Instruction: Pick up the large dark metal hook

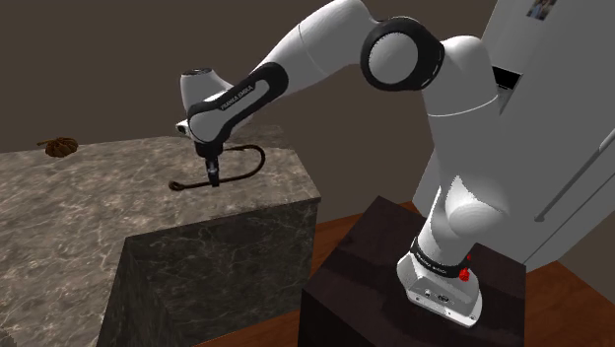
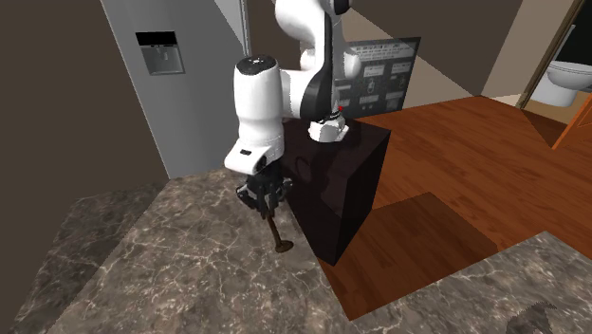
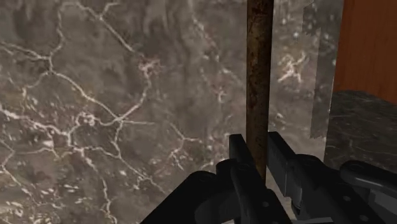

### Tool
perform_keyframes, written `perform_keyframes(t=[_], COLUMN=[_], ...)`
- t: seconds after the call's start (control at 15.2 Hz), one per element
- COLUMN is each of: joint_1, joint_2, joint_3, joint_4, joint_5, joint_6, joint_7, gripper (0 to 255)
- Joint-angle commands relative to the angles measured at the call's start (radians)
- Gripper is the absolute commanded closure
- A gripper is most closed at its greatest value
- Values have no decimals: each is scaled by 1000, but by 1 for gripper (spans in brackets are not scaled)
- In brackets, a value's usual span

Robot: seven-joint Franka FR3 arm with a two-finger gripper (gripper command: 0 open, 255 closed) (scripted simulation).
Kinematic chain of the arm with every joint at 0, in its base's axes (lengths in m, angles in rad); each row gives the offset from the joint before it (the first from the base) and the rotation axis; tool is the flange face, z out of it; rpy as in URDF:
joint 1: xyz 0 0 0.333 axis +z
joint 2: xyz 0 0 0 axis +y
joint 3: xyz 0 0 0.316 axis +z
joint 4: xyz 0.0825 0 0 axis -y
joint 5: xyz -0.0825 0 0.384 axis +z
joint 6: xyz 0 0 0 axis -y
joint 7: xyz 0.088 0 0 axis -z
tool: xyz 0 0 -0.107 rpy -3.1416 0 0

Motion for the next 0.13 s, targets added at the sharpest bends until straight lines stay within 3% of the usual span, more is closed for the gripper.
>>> perform_keyframes(t=[0.0,0.07], joint_1=[-1,-1], joint_2=[-8,-8], joint_3=[1,1], joint_4=[5,5], joint_5=[2,2], joint_6=[-13,-13], joint_7=[-1,-1], gripper=[255,255])
